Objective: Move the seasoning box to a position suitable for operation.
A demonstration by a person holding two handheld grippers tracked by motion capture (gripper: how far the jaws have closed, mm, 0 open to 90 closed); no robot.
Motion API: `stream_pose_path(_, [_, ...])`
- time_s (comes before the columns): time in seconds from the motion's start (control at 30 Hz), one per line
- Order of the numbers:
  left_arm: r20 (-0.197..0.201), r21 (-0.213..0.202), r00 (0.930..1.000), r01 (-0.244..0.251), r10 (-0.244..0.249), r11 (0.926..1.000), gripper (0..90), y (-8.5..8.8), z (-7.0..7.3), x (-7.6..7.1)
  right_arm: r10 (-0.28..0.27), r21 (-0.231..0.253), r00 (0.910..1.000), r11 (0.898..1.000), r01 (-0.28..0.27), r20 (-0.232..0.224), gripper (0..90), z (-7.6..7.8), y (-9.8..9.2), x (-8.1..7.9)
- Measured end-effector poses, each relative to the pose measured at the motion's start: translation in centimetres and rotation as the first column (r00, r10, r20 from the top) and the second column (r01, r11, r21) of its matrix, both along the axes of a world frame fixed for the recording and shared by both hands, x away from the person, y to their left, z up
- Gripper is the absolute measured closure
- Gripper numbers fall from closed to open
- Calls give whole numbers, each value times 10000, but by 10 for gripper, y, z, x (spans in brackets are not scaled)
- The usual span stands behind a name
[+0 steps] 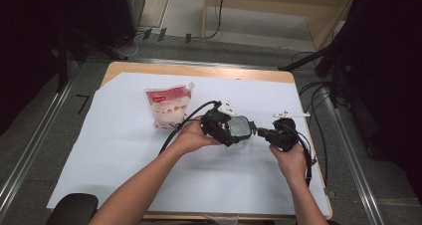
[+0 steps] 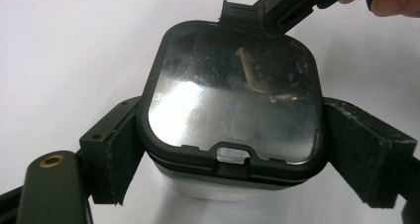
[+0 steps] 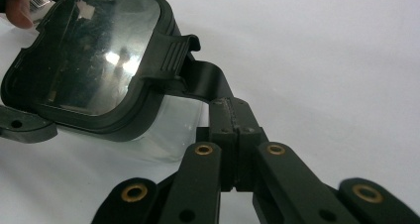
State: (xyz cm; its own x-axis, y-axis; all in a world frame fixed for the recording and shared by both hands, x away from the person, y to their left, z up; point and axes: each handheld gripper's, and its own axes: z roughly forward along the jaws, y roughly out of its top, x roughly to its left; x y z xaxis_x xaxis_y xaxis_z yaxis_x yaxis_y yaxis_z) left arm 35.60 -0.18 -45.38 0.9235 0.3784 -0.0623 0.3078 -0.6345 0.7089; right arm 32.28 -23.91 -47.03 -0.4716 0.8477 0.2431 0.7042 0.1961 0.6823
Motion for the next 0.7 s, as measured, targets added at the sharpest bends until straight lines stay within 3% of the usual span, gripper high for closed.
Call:
stream_pose_path(0.17, [-11, -374, 10000, -15, 14, 9993, 173, 0, 9, 2, 399, 91, 9990, 9992, -398, -175, 900, -2, 5, 0])
stream_pose_path(0.2, [29, -265, 10000, 20, -20, 9996, 177, -1, 10, 2, 620, -264, 9981, 9977, -620, -19, 900, -2, 12, -1])
stream_pose_path(0.33, [94, -143, 10000, 36, -34, 9999, 179, -2, 11, 2, 744, -349, 9972, 9966, -744, 5, 900, -2, 17, -1])
stream_pose_path(0.43, [90, -93, 10000, 32, -32, 10000, 180, -3, 11, 1, 753, 2, 9971, 9972, -753, -71, 900, -2, 16, 0])
stream_pose_path(0.7, [106, -2, 9999, 20, -20, 10000, 182, -3, 13, 1, 716, 130, 9974, 9974, -714, -120, 900, -3, 16, -1])
